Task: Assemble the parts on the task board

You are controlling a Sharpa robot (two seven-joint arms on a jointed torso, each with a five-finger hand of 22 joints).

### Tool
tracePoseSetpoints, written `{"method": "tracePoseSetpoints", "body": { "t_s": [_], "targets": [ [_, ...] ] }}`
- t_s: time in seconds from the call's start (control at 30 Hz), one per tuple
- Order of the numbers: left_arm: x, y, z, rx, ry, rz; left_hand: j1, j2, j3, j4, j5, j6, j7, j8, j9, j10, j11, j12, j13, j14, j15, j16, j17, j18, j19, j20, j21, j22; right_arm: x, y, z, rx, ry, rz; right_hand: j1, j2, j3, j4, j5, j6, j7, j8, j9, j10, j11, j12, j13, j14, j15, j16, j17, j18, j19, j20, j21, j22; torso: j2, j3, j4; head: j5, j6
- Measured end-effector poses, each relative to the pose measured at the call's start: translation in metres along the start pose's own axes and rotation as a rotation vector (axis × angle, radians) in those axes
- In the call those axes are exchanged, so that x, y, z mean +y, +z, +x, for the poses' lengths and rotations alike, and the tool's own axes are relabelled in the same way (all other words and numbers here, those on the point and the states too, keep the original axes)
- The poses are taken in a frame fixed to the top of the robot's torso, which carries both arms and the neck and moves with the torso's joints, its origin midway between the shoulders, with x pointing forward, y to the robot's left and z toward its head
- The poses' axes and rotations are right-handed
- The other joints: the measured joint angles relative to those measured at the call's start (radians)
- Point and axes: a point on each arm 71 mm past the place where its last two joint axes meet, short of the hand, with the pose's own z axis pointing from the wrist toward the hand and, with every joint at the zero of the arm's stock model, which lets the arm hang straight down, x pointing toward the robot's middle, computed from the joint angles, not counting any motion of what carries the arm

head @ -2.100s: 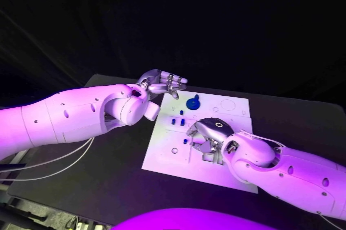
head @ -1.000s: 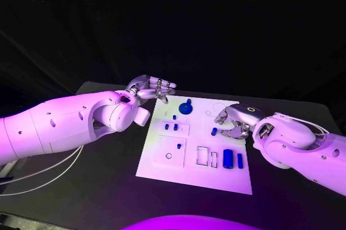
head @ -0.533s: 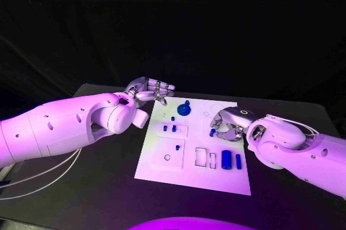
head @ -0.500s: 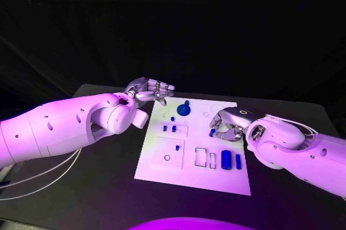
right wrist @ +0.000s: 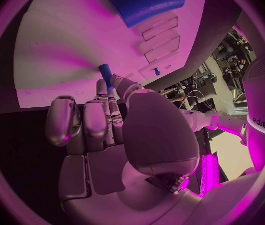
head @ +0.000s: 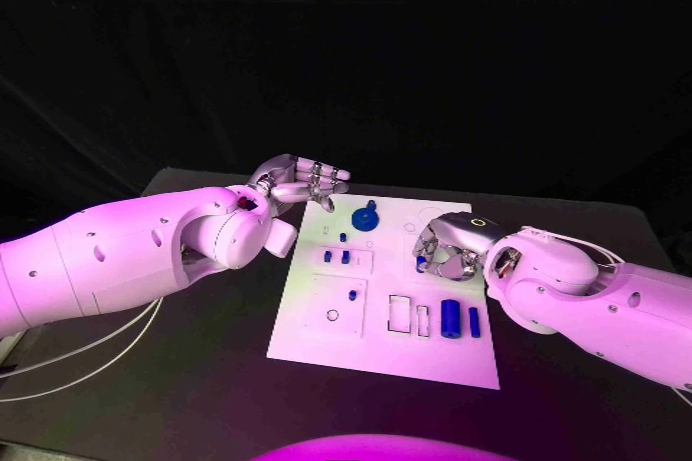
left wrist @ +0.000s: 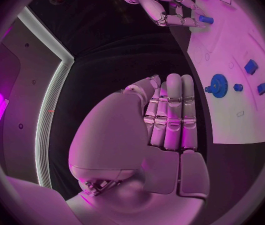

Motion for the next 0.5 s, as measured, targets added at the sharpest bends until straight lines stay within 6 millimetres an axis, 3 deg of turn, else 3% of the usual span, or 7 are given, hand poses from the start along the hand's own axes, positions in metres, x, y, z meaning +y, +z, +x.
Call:
{"method": "tracePoseSetpoints", "body": {
  "t_s": [0.5],
  "targets": [
    [0.0003,0.0001,0.0002,0.005,-0.001,-0.003,0.0,0.0,0.0,0.0,0.0,0.0,0.0,0.0,0.0,0.0,0.0,0.0,0.0,0.0,0.0,0.0,0.0,0.0,0.0,0.0,0.0,0.0,0.0003,0.0032,0.0028,0.036,-0.039,0.006,0.0,0.0,0.002,-0.002,-0.016,0.009,-0.001,0.0,0.002,0.0,0.0,-0.008,-0.004,0.0,0.0,0.004,-0.001,0.0,0.004,-0.003,0.007,0.001,-0.001,0.0005,0.0018,0.001,0.0]
  ]
}}
